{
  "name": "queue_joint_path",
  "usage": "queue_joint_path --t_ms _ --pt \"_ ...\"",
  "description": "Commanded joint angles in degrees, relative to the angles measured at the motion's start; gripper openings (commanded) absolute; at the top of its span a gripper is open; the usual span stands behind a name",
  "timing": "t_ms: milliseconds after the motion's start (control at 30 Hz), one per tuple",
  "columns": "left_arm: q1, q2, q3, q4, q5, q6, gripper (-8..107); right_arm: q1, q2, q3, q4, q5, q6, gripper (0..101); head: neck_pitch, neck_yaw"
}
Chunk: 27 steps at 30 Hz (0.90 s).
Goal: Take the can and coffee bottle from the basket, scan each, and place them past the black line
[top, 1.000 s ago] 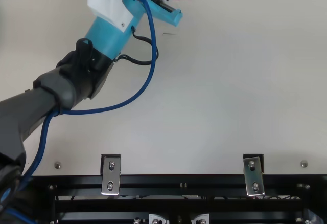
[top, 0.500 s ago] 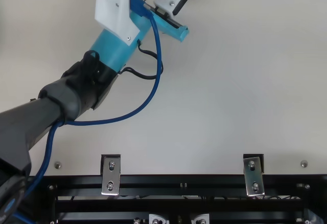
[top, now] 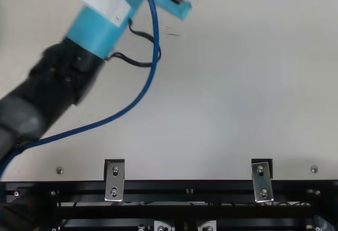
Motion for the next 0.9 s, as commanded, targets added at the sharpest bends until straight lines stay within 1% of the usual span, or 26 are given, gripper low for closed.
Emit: queue_joint_path --t_ms 0,133,233,333,400,433,467,533,633,733,867 --pt "1.0 -5.5 -3.0 2.2 13.7 -0.2 10 0.0 0.0 0.0 0.0 0.0 0.0 101 -0.1 -0.1" --pt "2.6 -9.6 -7.2 7.4 28.2 -2.6 10 0.0 0.0 0.0 0.0 0.0 0.0 101 -0.1 -0.1" --pt "2.8 -11.8 -9.4 12.7 37.4 -6.5 10 0.0 0.0 0.0 0.0 0.0 0.0 101 -0.1 -0.1" --pt "1.9 -13.9 -10.3 18.4 44.5 -10.9 10 0.0 0.0 0.0 0.0 0.0 0.0 101 -0.1 -0.1" --pt "0.7 -15.3 -10.3 22.2 48.1 -12.7 10 0.0 0.0 0.0 0.0 0.0 0.0 101 -0.1 -0.1" --pt "0.6 -16.2 -10.1 24.2 49.5 -11.5 10 0.0 0.0 0.0 0.0 0.0 0.0 101 -0.1 -0.1" --pt "0.7 -15.2 -10.2 19.3 40.7 -11.7 10 0.0 0.0 0.0 0.0 0.0 0.0 101 -0.1 -0.1" --pt "0.7 -16.1 -10.1 22.3 45.1 -12.6 10 0.0 0.0 0.0 0.0 0.0 0.0 101 -0.1 -0.1" --pt "0.7 -16.1 -10.2 24.0 48.9 -12.8 10 0.0 0.0 0.0 0.0 0.0 0.0 101 -0.1 -0.1" --pt "0.7 -16.1 -10.2 24.2 49.5 -12.7 10 0.0 0.0 0.0 0.0 0.0 0.0 101 -0.1 -0.1" --pt "0.5 -15.9 -10.1 22.1 49.7 -11.9 10 0.0 0.0 0.0 0.0 0.0 0.0 101 -0.1 -0.1"
